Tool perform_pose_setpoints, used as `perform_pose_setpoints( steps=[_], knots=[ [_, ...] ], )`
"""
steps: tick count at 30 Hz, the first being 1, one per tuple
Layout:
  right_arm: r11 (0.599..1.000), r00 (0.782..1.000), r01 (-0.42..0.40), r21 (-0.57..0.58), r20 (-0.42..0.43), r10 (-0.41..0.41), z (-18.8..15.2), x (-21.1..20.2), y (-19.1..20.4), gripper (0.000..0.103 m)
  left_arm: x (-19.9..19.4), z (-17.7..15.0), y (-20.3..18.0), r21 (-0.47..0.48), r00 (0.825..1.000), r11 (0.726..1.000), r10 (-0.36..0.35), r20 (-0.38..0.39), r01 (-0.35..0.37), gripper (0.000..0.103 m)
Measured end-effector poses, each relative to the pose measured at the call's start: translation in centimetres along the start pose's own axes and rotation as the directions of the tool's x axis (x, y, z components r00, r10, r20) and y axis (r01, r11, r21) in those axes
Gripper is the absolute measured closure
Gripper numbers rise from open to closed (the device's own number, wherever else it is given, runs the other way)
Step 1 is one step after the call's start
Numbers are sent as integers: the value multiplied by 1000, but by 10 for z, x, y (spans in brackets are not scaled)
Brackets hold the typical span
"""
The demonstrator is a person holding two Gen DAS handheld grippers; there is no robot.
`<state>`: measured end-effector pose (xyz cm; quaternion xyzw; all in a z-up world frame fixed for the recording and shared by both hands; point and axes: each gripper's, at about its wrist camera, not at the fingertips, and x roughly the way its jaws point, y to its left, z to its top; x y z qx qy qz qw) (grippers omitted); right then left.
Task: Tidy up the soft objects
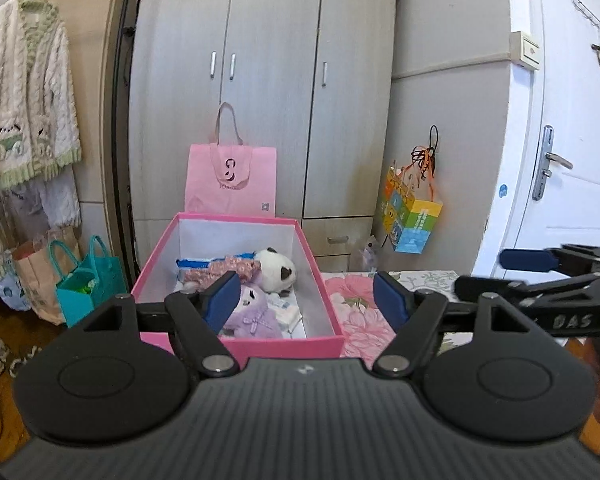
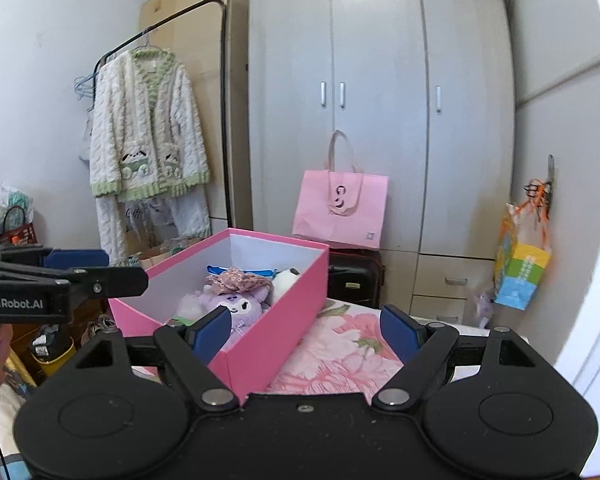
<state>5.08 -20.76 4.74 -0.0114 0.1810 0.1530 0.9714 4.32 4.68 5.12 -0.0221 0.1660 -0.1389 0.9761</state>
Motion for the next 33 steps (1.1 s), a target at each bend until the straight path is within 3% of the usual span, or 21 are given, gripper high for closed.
perform_pose_setpoints(
  steps=[7, 9, 12, 22, 28, 33],
  knots=[
    [992, 995, 97, 79, 11, -98, -17, -20, -15, 16, -4, -17, -7, -13, 1000, 1000, 11, -10, -11, 30],
    [988, 993, 116, 98, 3, -117, -21, -23, -18, 7, -4, -19, -8, -17, 1000, 1000, 24, -13, -24, 26],
    [983, 990, 143, 111, -25, -141, -29, -25, -20, 3, -3, -21, -12, -2, 999, 999, 42, -8, -42, 23],
    [969, 974, 222, 109, -67, -216, -41, -35, -16, 0, -1, -29, -20, 16, 998, 998, 64, 2, -64, 0],
    [962, 967, 253, 100, -64, -248, -38, -42, -11, 0, 4, -29, -21, 17, 994, 994, 107, -22, -107, 0],
    [955, 961, 273, 113, -81, -265, -39, -44, -12, 0, 3, -32, -23, 9, 994, 995, 103, -29, -103, 0]
  ],
)
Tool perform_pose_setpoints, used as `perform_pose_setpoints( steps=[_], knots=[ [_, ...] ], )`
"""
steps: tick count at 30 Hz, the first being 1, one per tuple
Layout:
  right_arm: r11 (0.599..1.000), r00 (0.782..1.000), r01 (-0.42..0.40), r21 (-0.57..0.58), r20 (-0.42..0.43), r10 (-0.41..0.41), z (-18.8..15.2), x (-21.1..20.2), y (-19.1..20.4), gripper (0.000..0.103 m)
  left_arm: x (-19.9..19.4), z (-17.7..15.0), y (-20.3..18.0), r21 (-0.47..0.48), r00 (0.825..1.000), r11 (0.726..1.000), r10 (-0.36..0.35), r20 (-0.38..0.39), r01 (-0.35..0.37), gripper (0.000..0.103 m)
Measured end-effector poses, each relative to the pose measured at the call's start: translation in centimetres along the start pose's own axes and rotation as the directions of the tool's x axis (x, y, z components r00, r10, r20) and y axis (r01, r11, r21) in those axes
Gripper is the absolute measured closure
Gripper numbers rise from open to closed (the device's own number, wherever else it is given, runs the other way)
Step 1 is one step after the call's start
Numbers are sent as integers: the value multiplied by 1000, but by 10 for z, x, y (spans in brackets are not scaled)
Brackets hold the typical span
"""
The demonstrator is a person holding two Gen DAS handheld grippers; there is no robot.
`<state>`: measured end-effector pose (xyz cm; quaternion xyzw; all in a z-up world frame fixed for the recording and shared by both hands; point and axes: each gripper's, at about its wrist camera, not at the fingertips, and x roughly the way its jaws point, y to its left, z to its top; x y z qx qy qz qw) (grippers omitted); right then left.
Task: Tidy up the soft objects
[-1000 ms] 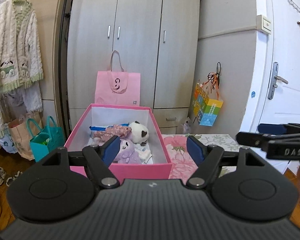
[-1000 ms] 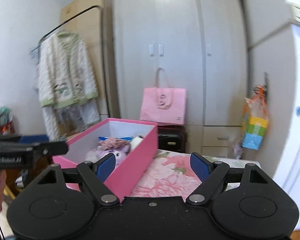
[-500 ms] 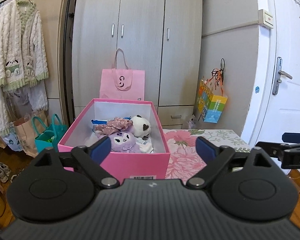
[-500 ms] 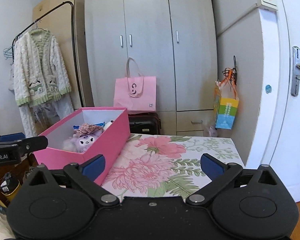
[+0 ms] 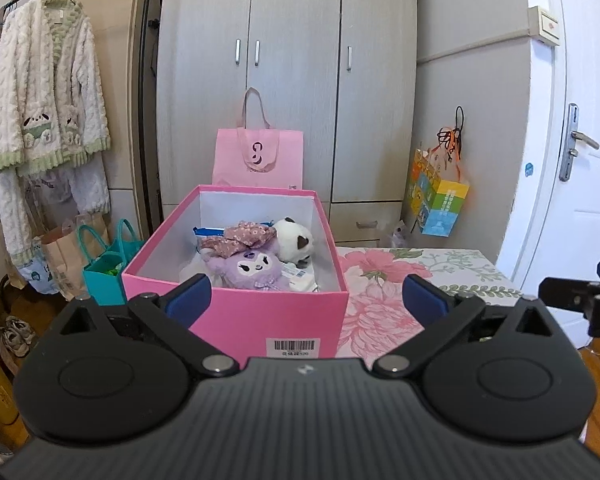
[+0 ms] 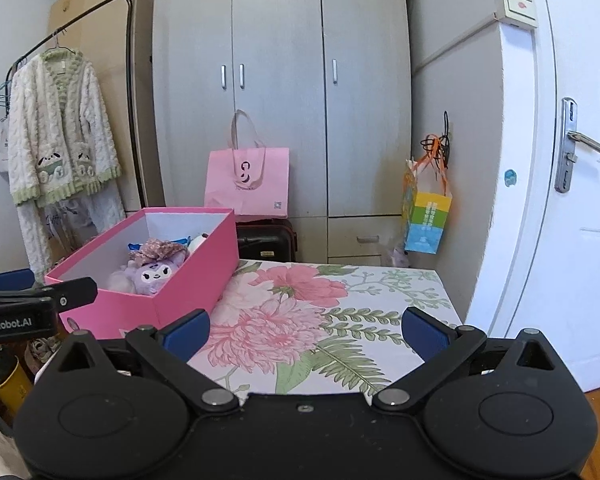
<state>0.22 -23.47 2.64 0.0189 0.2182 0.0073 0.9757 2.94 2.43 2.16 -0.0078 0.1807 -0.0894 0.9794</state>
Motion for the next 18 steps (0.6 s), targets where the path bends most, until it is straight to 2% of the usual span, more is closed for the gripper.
perform_pose_setpoints(
  steps=[5, 13, 18],
  knots=[
    [999, 999, 30, 17, -21, -29, 2, 4, 1, 0, 2, -1, -3, -9, 1000, 1000, 25, -13, -25, 0],
    [999, 999, 42, 7, -25, -42, -1, 4, 6, 0, 6, -4, -5, 27, 995, 996, 88, -36, -87, 0],
    [996, 996, 84, -9, -20, -85, -5, 7, 9, 0, 6, -8, -3, 31, 993, 993, 111, -45, -110, 0]
  ],
)
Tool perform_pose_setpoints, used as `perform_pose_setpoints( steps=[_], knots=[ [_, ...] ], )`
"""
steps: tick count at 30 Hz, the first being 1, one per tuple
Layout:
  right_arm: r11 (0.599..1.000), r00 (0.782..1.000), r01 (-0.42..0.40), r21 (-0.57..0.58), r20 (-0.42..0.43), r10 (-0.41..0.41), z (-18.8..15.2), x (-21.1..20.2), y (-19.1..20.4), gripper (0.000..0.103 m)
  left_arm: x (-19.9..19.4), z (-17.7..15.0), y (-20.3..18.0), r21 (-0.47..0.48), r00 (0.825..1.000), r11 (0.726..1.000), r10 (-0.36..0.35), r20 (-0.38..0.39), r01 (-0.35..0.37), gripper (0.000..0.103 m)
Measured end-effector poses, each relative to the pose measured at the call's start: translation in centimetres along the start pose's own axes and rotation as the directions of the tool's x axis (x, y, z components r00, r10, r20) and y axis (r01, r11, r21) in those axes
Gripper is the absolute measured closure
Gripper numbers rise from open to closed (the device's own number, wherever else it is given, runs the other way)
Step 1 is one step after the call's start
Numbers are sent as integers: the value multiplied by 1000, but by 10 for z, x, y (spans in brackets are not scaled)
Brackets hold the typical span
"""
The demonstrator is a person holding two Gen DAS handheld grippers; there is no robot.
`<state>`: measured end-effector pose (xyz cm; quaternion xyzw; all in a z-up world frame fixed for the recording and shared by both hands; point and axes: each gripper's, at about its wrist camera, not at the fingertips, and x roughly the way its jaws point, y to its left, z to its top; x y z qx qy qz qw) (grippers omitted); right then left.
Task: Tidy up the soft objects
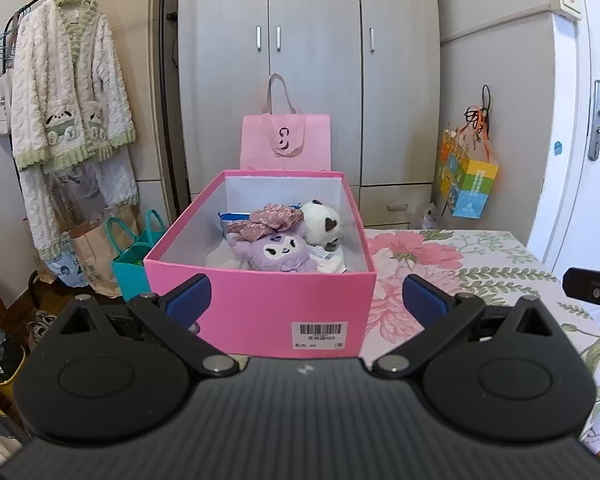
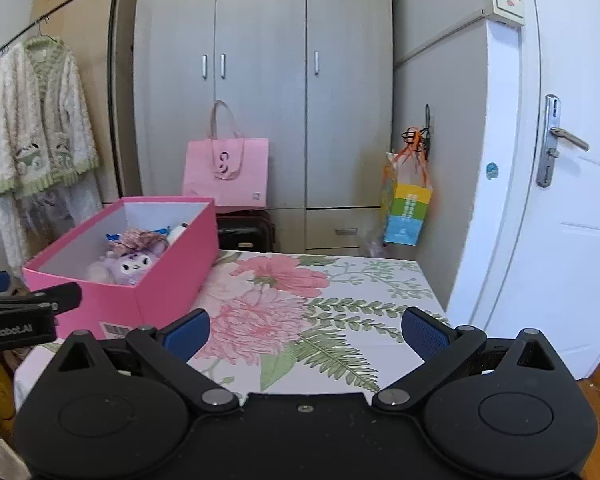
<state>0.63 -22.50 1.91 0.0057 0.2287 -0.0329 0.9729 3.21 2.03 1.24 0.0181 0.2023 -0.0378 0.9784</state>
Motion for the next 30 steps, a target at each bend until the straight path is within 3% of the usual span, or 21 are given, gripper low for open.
perform_pose_setpoints(
  steps=[16, 30],
  knots=[
    [996, 998, 61, -63, 18, -60, -8, 2, 14, 0, 0, -5, -1, 39, 999, 998, 49, 3, -49, 0],
    [998, 999, 47, -48, 24, -46, -9, -4, 11, 0, -3, -6, 0, 43, 1000, 999, 14, 0, -14, 0]
  ],
)
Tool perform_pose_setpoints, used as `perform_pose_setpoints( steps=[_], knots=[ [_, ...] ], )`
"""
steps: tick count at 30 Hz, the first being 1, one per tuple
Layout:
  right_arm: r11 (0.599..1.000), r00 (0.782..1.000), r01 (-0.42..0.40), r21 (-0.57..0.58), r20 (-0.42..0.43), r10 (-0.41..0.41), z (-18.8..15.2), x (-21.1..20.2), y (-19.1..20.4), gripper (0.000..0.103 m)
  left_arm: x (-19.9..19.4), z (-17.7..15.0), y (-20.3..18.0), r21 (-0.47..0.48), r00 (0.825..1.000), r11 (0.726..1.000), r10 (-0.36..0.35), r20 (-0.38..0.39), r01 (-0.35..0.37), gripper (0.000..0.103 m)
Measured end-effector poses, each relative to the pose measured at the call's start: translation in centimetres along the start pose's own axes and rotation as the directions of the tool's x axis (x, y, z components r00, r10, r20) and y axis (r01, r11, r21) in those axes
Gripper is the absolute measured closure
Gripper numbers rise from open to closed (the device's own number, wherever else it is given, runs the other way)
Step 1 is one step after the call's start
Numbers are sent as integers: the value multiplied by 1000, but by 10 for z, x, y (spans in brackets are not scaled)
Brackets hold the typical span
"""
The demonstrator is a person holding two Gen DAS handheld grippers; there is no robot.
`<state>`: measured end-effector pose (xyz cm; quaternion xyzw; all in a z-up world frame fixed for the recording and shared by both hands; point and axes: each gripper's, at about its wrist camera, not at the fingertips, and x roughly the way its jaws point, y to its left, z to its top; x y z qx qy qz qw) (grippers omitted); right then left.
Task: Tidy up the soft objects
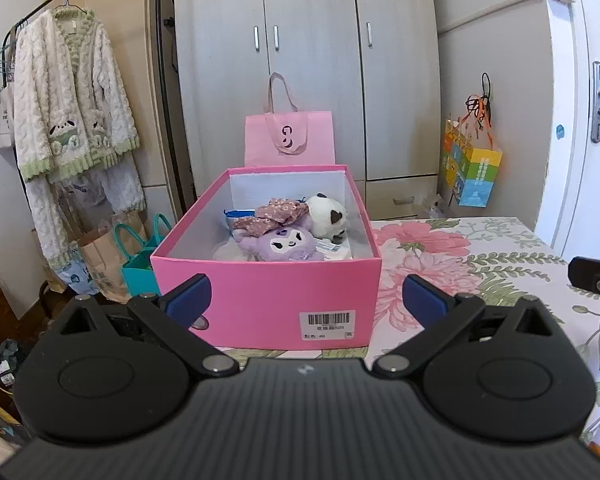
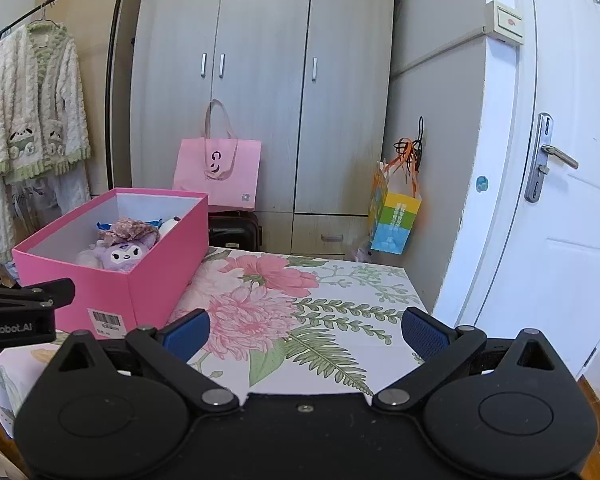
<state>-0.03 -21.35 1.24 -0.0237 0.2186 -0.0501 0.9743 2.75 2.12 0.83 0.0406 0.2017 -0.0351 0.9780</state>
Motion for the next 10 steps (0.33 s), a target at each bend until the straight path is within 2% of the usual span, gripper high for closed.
perform_pose_setpoints(
  steps=[10],
  knots=[
    [1000, 1000, -5, 4, -9, 5, -2, 3, -2, 0, -2, -1, -1, 2, 1000, 1000, 2, 4, -2, 0]
  ],
)
